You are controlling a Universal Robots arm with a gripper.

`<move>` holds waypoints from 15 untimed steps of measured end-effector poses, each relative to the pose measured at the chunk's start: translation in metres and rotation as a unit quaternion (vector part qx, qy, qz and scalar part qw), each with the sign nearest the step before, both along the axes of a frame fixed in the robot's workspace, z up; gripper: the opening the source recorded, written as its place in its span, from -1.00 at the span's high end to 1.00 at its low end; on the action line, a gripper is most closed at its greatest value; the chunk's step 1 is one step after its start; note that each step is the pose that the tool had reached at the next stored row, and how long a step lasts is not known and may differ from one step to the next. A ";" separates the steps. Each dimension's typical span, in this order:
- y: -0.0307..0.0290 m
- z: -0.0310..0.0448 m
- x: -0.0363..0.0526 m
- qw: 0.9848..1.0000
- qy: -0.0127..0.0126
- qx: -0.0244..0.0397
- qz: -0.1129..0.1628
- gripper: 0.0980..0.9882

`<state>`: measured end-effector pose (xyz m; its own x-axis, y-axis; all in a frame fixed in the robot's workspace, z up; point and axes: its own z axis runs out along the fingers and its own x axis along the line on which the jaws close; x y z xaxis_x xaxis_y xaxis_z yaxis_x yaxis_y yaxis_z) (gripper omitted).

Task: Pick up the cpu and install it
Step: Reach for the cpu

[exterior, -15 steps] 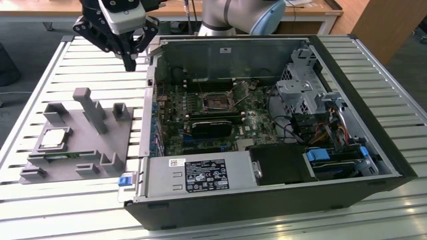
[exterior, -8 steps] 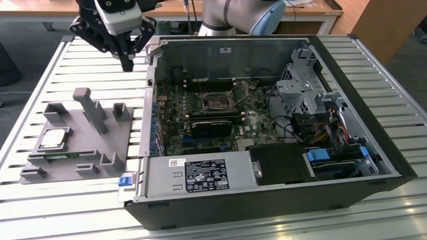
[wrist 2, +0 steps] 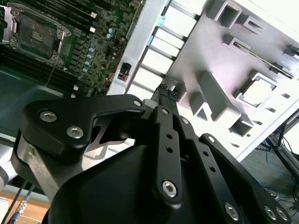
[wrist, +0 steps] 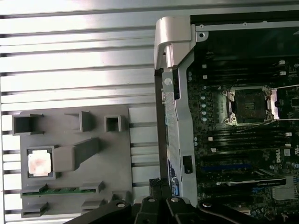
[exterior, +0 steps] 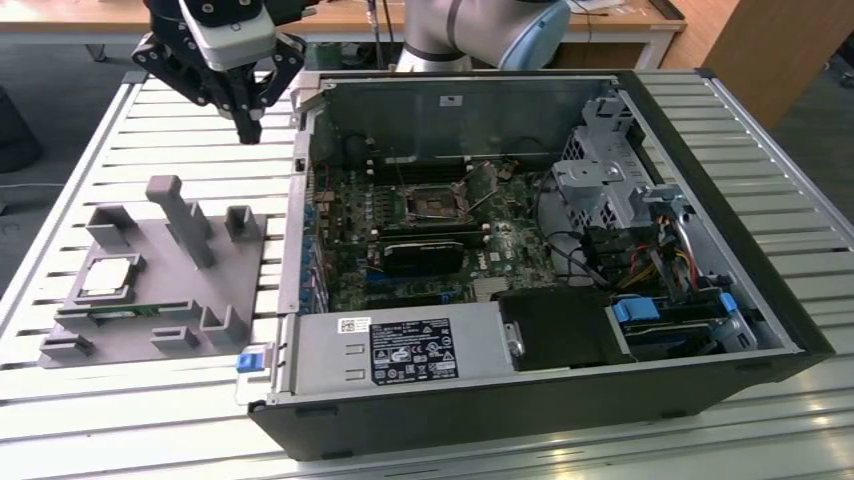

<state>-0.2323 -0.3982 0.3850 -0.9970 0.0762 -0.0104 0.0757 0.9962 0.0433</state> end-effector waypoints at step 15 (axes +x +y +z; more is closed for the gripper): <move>0.0009 -0.0029 -0.0284 1.000 0.004 0.000 0.000 0.98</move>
